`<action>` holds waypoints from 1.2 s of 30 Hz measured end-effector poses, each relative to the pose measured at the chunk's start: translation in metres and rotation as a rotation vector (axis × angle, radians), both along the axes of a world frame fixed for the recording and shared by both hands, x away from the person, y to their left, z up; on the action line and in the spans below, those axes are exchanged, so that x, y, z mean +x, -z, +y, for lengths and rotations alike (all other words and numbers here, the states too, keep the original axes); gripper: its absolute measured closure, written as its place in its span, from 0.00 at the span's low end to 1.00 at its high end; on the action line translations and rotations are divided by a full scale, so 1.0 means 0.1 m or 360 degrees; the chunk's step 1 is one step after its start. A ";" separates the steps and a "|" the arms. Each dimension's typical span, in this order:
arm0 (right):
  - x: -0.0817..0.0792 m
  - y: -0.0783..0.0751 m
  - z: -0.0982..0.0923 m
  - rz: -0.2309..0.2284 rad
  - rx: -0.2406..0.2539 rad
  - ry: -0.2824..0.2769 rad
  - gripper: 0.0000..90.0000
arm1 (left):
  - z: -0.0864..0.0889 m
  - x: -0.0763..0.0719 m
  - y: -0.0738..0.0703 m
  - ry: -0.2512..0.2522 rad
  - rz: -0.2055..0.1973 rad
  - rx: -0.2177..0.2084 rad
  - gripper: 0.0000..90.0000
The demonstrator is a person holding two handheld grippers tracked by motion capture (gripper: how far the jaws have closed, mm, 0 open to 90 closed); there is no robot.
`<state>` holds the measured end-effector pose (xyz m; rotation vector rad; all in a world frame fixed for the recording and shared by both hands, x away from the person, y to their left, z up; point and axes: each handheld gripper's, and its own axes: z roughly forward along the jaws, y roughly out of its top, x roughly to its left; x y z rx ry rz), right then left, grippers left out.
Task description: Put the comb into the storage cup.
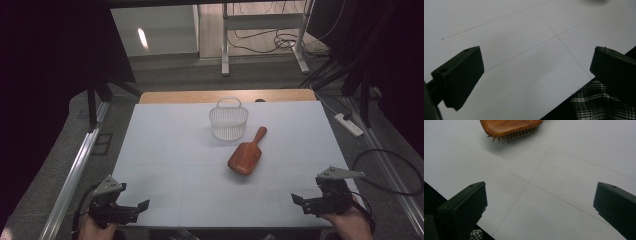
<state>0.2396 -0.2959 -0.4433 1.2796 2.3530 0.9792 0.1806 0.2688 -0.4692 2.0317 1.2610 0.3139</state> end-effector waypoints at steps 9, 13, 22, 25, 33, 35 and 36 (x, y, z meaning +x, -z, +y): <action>0.04 -0.01 0.03 0.0009 0.0055 -0.0008 0.00 | 0.00 0.01 0.00 0.0002 0.0009 -0.0007 0.00; 0.07 -0.03 0.06 -0.0013 0.0066 -0.0034 0.00 | 0.00 0.01 0.01 0.0011 0.0011 -0.0013 0.01; 0.16 -0.08 0.14 0.0022 0.0065 -0.0085 0.00 | 0.00 0.02 0.01 0.0024 0.0019 -0.0004 0.01; 0.20 -0.09 0.17 0.0005 0.0050 -0.0105 0.00 | -0.01 0.02 0.01 0.0022 0.0024 0.0000 0.01; 0.29 -0.11 0.25 -0.0017 0.0043 -0.0139 0.00 | -0.01 0.03 0.01 0.0026 0.0033 0.0001 0.01; 0.30 -0.12 0.26 -0.0013 0.0040 -0.0140 0.00 | -0.01 0.03 0.01 0.0027 0.0033 0.0001 0.01; 0.31 -0.12 0.26 -0.0014 0.0035 -0.0145 0.00 | -0.01 0.03 0.01 0.0027 0.0032 0.0000 0.01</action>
